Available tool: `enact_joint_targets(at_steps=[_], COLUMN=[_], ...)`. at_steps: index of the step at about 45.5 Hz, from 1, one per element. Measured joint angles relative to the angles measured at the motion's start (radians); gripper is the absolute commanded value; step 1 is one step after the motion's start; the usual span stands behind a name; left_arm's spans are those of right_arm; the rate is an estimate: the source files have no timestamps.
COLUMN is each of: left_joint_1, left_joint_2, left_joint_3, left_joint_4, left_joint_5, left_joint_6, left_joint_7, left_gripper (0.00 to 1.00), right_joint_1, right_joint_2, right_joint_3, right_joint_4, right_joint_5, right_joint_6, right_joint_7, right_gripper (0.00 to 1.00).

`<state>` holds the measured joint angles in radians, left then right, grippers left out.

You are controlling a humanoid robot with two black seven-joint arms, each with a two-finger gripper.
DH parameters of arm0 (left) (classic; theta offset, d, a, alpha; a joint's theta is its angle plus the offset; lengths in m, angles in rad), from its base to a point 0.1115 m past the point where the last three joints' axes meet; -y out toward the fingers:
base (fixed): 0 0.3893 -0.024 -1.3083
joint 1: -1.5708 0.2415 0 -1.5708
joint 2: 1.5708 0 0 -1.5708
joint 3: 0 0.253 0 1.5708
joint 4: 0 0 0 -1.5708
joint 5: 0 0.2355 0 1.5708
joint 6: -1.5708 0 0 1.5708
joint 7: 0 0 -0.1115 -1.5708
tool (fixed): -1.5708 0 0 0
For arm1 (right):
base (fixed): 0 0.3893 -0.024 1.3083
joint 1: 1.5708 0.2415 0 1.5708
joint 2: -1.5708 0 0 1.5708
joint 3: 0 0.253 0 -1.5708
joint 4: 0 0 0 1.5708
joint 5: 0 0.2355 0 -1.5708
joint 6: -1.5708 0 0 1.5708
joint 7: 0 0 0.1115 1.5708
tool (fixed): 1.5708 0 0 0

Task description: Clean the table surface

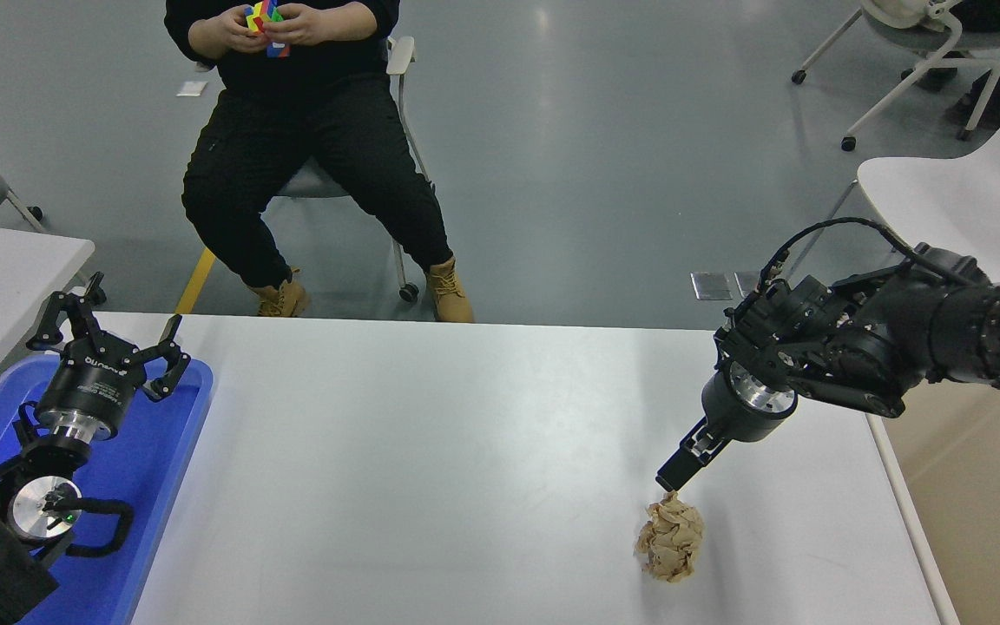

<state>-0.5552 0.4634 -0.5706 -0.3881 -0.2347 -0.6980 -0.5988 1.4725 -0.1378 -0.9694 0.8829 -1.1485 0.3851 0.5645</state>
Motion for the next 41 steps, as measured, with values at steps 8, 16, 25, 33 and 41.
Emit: enact_joint_targets(at_steps=[8, 16, 25, 33, 41], left_joint_1=[0.000, 0.000, 0.000, 0.000, 0.000], left_joint_2=[0.000, 0.000, 0.000, 0.000, 0.000], left_joint_3=[0.000, 0.000, 0.000, 0.000, 0.000], left_joint_4=[0.000, 0.000, 0.000, 0.000, 0.000], left_joint_5=[0.000, 0.000, 0.000, 0.000, 0.000], left_joint_6=[0.000, 0.000, 0.000, 0.000, 0.000], left_joint_7=[0.000, 0.000, 0.000, 0.000, 0.000], left_gripper=[1.00, 1.00, 1.00, 1.00, 1.00], right_joint_1=[-0.026, -0.055, -0.092, -0.126, -0.160], right_joint_2=[0.014, 0.019, 0.022, 0.019, 0.016], right_joint_3=[-0.002, 0.001, 0.019, 0.033, 0.040], right_joint_4=[0.003, 0.000, -0.022, -0.048, -0.071], right_joint_5=[0.002, 0.005, 0.008, 0.009, 0.010], right_joint_6=[0.002, 0.001, -0.008, -0.021, -0.042], right_joint_7=[0.000, 0.000, -0.001, -0.001, -0.002], right_gripper=[0.98, 0.98, 0.98, 0.98, 0.98])
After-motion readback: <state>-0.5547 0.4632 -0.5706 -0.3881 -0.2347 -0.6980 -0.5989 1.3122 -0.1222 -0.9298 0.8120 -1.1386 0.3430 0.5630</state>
